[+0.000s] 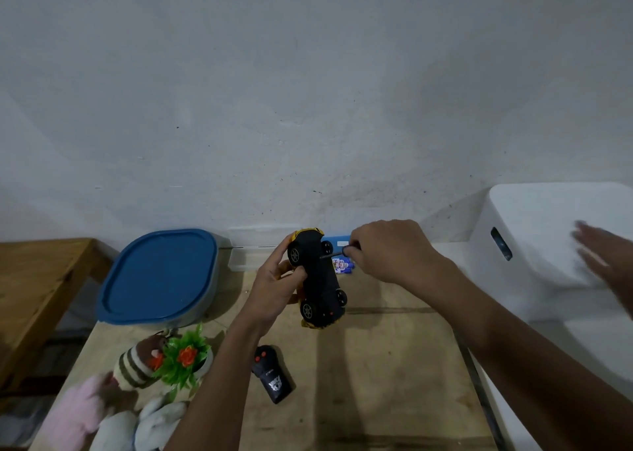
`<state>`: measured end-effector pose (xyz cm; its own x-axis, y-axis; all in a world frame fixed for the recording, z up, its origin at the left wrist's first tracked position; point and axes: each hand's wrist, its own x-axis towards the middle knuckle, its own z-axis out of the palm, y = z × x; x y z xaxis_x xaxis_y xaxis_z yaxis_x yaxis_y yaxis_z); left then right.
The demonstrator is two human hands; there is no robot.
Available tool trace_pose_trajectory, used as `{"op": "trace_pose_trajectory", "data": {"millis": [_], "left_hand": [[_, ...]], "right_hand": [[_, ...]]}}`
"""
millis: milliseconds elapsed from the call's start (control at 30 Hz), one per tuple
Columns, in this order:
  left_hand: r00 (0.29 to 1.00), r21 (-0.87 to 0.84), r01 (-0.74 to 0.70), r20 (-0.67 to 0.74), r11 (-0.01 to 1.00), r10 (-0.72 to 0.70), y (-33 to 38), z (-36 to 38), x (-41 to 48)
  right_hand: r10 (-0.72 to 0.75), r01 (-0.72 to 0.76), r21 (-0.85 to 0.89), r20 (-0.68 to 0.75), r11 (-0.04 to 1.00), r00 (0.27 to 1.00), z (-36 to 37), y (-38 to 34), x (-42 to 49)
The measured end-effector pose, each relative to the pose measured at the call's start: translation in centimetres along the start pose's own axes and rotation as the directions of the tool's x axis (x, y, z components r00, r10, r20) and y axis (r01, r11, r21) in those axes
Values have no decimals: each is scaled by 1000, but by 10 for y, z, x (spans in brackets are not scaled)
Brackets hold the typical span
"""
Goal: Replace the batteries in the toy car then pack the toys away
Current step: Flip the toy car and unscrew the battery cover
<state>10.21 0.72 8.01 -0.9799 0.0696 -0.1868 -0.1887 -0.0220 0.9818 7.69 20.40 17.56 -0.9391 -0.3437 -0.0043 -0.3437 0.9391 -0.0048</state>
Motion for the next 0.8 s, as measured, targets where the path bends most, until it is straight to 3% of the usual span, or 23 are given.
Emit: {"op": "trace_pose_trajectory", "data": {"millis": [200,800], "left_hand": [[1000,-10,-5,2,1000,5,1,2,-3],[1000,-7,4,-5,1000,-4,-1,3,-4]], "right_hand": [[-10,9,68,12,998,1000,1,1,-3],[-35,35,52,5,998,999,6,3,1]]}}
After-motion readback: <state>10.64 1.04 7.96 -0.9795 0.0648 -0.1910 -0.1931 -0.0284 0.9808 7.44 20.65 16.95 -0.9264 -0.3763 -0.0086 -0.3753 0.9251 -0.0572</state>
